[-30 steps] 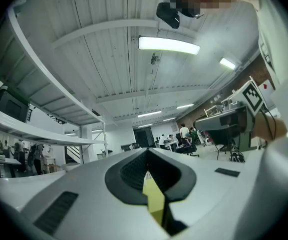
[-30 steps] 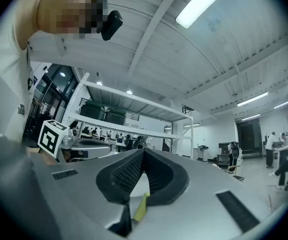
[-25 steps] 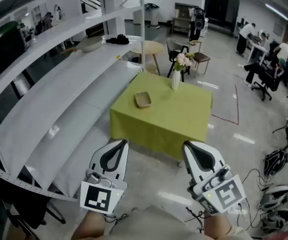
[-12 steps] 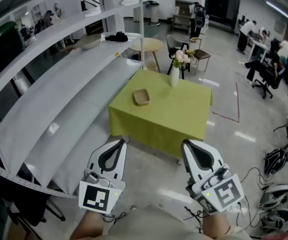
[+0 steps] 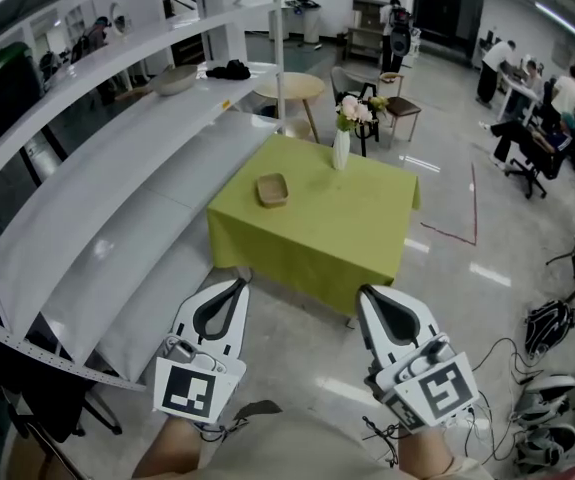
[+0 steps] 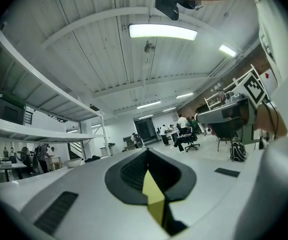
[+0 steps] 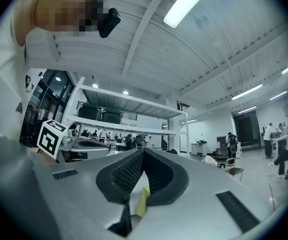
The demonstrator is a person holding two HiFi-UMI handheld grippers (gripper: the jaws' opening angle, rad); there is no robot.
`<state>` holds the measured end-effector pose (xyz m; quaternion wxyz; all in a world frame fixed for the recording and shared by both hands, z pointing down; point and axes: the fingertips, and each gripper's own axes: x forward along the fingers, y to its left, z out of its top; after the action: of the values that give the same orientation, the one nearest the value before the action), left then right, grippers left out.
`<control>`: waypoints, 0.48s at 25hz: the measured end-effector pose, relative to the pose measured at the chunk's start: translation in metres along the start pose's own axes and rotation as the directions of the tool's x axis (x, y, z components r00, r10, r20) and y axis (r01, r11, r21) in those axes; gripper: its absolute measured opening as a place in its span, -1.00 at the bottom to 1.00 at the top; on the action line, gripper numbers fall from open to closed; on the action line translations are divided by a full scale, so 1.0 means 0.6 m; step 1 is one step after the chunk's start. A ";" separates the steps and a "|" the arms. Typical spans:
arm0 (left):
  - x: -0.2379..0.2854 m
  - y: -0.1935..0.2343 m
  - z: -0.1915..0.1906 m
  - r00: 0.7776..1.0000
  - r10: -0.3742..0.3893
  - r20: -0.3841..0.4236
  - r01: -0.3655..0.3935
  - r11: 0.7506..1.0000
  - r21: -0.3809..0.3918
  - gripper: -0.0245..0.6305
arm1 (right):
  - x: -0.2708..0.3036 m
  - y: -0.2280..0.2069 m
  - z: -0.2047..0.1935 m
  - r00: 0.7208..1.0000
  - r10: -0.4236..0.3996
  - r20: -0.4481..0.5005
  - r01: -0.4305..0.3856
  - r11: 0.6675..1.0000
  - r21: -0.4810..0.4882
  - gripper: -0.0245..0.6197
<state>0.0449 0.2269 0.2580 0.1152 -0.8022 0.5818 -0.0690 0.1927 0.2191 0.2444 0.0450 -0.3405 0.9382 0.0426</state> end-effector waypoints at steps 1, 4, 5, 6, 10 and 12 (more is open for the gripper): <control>0.002 -0.006 -0.001 1.000 0.003 -0.003 -0.003 1.000 -0.003 -0.91 | -0.005 -0.003 -0.003 1.000 0.003 -0.001 -0.003 1.000 0.004 -0.90; 0.010 -0.020 0.003 1.000 0.012 -0.003 -0.012 1.000 0.001 -0.91 | -0.012 -0.018 -0.009 1.000 0.009 0.002 -0.010 1.000 0.007 -0.90; 0.012 -0.023 0.005 1.000 0.014 0.000 -0.014 1.000 0.005 -0.91 | -0.013 -0.023 -0.009 1.000 0.011 0.006 -0.011 1.000 0.006 -0.90; 0.014 -0.026 0.006 1.000 0.016 0.002 -0.016 1.000 0.009 -0.91 | -0.015 -0.026 -0.009 1.000 0.012 0.011 -0.012 1.000 0.005 -0.90; 0.023 -0.033 0.000 1.000 0.020 0.008 -0.020 1.000 0.022 -0.91 | -0.016 -0.039 -0.015 1.000 0.011 0.024 -0.011 1.000 -0.009 -0.90; 0.032 -0.034 -0.007 1.000 0.016 0.013 -0.017 1.000 0.022 -0.91 | -0.010 -0.043 -0.021 1.000 0.015 0.027 -0.015 1.000 -0.009 -0.90</control>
<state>0.0689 0.2141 0.2669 0.1284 -0.7964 0.5869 -0.0691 0.2130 0.2016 0.2565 0.0562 -0.3331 0.9398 0.0516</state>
